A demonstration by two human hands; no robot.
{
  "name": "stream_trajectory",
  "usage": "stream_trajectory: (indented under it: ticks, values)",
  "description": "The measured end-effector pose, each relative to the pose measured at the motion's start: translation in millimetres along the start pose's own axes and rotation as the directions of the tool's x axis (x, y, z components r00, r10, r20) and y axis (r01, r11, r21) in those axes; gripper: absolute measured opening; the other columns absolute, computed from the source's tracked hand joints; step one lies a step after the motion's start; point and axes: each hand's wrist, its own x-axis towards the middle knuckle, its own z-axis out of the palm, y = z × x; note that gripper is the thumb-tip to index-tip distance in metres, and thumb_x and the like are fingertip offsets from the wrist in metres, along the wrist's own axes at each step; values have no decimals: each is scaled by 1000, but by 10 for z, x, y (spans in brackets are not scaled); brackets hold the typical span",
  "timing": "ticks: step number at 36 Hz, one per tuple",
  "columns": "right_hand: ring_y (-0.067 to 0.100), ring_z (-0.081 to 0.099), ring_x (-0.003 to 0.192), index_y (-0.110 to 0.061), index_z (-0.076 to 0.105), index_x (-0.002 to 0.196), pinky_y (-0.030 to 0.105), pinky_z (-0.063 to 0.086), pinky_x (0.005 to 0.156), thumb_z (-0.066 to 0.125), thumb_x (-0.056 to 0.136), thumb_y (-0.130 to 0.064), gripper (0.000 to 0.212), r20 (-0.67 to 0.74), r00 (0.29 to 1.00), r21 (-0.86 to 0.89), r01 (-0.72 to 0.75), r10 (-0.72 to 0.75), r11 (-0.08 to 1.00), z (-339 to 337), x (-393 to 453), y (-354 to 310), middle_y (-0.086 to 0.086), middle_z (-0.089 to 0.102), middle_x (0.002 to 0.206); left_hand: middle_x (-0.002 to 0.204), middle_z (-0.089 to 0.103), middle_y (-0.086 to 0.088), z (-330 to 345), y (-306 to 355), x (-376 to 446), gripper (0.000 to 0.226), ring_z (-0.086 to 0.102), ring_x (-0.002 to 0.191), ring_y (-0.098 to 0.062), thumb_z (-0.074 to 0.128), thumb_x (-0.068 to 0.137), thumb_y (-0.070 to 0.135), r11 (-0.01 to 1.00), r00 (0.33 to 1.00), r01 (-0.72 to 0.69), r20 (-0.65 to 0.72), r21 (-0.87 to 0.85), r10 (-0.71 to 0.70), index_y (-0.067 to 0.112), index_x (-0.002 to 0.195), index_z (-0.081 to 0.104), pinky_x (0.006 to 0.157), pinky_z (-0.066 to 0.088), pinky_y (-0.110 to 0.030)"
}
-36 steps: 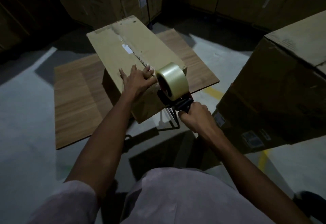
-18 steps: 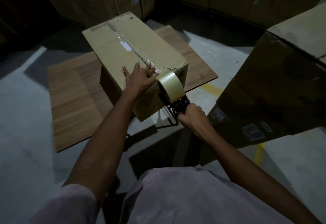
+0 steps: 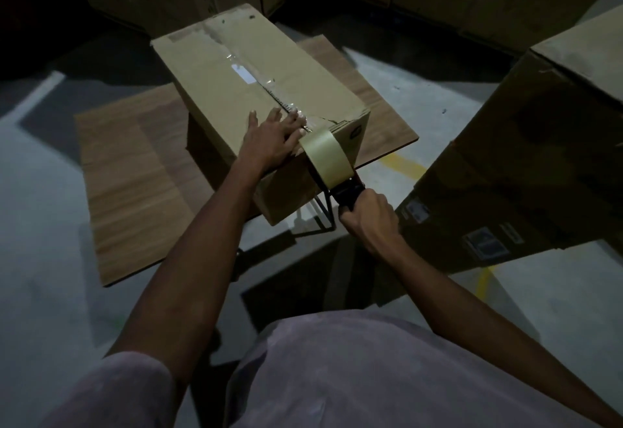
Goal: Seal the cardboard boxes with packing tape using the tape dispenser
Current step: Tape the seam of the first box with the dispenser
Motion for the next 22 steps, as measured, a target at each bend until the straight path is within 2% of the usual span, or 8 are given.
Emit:
stream_trajectory:
  ticks: [4, 9, 11, 16, 19, 22]
  values:
    - [32, 67, 79, -10, 61, 103, 52, 62, 74, 70, 92, -29, 23, -35, 999, -8, 10, -11, 1000, 39, 45, -39, 9, 65, 90, 166, 27, 7, -2, -1, -10, 49, 17, 155, -22, 27, 110, 46, 1000, 1000, 18, 9, -3, -18, 36, 157, 34, 121, 5, -62]
    - [25, 63, 73, -15, 57, 100, 43, 61, 68, 72, 90, -30, 23, -63, 998, -10, -10, 10, 1000, 49, 114, -23, 3, 61, 83, 166, 27, 11, -14, 32, -34, 48, 17, 155, -20, 27, 109, 48, 998, 998, 55, 5, -37, -55, 39, 156, 36, 122, 3, -62]
    - [26, 65, 73, -15, 58, 100, 44, 62, 68, 72, 89, -30, 24, -69, 998, -8, -15, 15, 1000, 59, 134, -9, 4, 62, 83, 166, 26, 13, -16, 50, -48, 48, 16, 155, -20, 28, 109, 48, 997, 998, 69, 6, -40, -69, 40, 156, 35, 122, 3, -62]
    - [24, 63, 68, -18, 53, 92, 42, 62, 63, 76, 84, -23, 25, -111, 994, -19, -5, 3, 1000, 79, 131, 0, 1, 60, 80, 166, 22, 16, -23, 96, -81, 48, 13, 156, -19, 32, 109, 48, 993, 995, 95, 13, -63, -94, 41, 156, 33, 123, 1, -60]
    - [24, 65, 67, -16, 54, 88, 38, 60, 61, 74, 85, -19, 21, -37, 999, 37, -26, 28, 999, 40, 143, 22, 3, 64, 81, 166, 23, 16, -24, 135, -100, 47, 14, 156, -19, 33, 108, 47, 989, 994, 112, 2, -94, -113, 41, 155, 35, 123, 1, -59]
    - [23, 62, 57, -16, 58, 81, 35, 54, 52, 68, 82, -14, 10, 50, 999, 150, -30, 22, 988, -38, 154, 103, 6, 64, 71, 165, 26, 17, -10, 201, -155, 48, 16, 155, -18, 32, 107, 49, 981, 989, 132, -41, -139, -139, 41, 153, 40, 122, 0, -59]
